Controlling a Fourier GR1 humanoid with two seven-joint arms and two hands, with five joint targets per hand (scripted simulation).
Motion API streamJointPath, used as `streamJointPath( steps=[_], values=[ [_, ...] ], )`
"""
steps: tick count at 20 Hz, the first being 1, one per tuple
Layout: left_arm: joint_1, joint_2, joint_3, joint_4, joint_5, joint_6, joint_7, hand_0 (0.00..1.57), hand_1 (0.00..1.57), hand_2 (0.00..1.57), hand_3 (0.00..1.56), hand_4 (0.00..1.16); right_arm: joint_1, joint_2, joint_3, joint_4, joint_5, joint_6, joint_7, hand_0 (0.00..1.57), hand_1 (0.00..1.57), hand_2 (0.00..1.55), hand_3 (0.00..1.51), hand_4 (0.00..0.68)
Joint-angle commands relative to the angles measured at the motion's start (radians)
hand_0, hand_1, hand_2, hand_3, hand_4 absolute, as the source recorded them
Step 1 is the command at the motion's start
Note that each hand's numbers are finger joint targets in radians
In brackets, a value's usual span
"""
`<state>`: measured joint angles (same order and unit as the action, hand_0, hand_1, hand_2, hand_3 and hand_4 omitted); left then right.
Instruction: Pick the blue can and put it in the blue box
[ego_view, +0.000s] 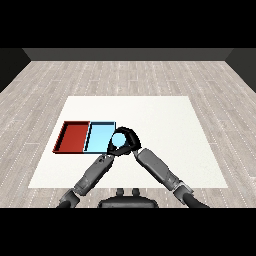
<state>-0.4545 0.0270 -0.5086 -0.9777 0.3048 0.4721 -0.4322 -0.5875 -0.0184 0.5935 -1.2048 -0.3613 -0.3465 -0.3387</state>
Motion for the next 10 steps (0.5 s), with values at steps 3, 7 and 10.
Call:
streamJointPath(
  steps=[3,7,10],
  values=[
    [-0.025,-0.026,0.009,0.03,0.048,-0.016,0.007,1.57,1.57,1.52,1.45,1.1,0.009,0.017,-0.042,0.005,-0.031,0.043,0.05,0.54,0.54,0.55,0.0,0.0],
    [-0.027,-0.026,0.012,0.035,0.048,-0.02,0.004,1.57,1.57,1.52,1.45,1.1,0.044,0.018,-0.047,-0.043,-0.002,0.042,0.052,0.0,0.0,0.0,0.0,0.0],
    [0.014,-0.026,0.011,0.025,0.032,-0.047,-0.031,1.57,1.57,1.52,1.45,1.12,0.072,0.008,-0.086,-0.13,0.038,0.069,0.113,0.0,0.0,0.0,0.0,0.0]
  ],
)
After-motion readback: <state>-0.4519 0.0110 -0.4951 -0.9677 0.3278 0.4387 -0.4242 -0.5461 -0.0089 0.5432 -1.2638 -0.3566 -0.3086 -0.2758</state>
